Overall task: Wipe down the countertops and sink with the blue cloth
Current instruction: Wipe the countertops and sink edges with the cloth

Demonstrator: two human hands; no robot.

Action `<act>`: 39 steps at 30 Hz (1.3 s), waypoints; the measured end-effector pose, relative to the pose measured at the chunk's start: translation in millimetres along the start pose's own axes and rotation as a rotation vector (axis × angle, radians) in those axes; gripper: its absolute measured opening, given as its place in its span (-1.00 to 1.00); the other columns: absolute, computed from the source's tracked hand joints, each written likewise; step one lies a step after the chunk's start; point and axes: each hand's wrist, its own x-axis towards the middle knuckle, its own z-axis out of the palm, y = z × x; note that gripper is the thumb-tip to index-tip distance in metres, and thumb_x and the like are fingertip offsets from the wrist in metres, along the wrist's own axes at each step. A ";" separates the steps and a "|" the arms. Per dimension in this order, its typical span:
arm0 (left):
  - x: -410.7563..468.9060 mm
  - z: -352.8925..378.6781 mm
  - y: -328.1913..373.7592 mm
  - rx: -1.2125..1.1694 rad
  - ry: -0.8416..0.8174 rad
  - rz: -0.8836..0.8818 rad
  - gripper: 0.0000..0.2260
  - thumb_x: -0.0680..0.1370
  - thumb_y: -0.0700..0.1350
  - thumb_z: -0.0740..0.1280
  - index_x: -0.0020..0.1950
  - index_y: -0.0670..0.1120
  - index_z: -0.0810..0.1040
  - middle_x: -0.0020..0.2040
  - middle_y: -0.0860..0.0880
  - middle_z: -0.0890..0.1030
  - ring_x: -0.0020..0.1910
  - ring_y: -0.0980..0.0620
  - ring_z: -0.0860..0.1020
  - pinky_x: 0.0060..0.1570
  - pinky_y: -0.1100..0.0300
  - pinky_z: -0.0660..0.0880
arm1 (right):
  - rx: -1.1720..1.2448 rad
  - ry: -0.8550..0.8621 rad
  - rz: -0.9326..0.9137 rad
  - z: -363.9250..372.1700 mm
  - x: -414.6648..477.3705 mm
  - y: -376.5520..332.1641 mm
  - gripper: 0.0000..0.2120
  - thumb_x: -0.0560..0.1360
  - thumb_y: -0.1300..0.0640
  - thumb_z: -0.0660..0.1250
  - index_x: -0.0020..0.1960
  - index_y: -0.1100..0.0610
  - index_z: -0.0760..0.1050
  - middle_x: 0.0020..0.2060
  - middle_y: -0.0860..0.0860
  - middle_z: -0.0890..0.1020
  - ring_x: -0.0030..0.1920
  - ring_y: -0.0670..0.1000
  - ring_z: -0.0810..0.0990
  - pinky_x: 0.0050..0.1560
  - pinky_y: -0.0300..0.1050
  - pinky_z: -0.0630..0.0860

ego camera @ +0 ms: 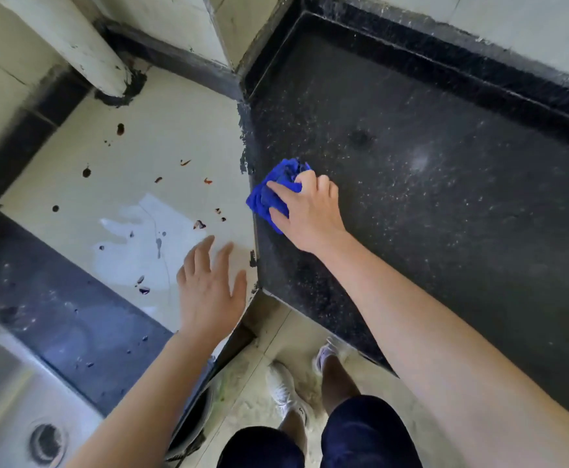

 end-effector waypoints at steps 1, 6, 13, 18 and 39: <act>-15.2 1.9 -1.6 0.010 -0.009 0.030 -0.58 0.54 0.06 0.18 0.35 -0.07 0.47 0.41 -0.15 0.39 0.34 -0.24 0.36 0.20 -0.17 0.39 | 0.003 -0.008 0.040 0.5 10.6 -5.7 -0.54 0.59 -0.21 0.17 0.47 -0.17 0.34 0.16 0.07 0.39 0.06 0.17 0.36 0.20 0.08 0.31; -43.6 19.7 -10.7 0.019 -0.031 0.105 -0.67 0.58 -0.05 0.17 0.32 -0.03 0.48 0.38 -0.07 0.48 0.33 -0.16 0.41 0.19 -0.13 0.41 | -0.021 0.007 0.126 3.3 -17.9 -24.2 -0.54 0.59 -0.19 0.18 0.46 -0.12 0.35 0.16 0.07 0.37 0.06 0.15 0.35 0.20 0.08 0.35; -45.6 30.0 -8.7 -0.066 0.013 0.069 -0.67 0.55 -0.10 0.17 0.31 -0.04 0.44 0.40 -0.10 0.45 0.36 -0.19 0.37 0.23 -0.18 0.34 | -0.069 -0.119 -0.082 -9.0 -187.4 1.2 -0.53 0.58 -0.17 0.19 0.47 -0.14 0.37 0.20 0.06 0.41 0.12 0.14 0.38 0.26 0.05 0.34; -48.0 32.7 -10.8 -0.073 0.001 0.070 -0.65 0.59 -0.06 0.09 0.36 -0.06 0.41 0.44 -0.12 0.41 0.41 -0.22 0.34 0.28 -0.21 0.30 | -0.124 -0.108 -0.120 -13.3 -170.0 0.7 -0.54 0.61 -0.20 0.15 0.47 -0.13 0.39 0.16 0.08 0.42 0.13 0.16 0.41 0.39 0.17 0.25; -45.0 31.5 -15.1 -0.093 0.011 0.079 -0.65 0.57 -0.05 0.12 0.35 -0.04 0.43 0.43 -0.09 0.39 0.38 -0.22 0.31 0.29 -0.19 0.24 | -0.128 -0.228 -0.200 -20.4 -222.1 64.3 -0.53 0.64 -0.15 0.15 0.53 -0.11 0.32 0.59 0.11 0.16 0.61 0.17 0.04 0.53 0.26 0.11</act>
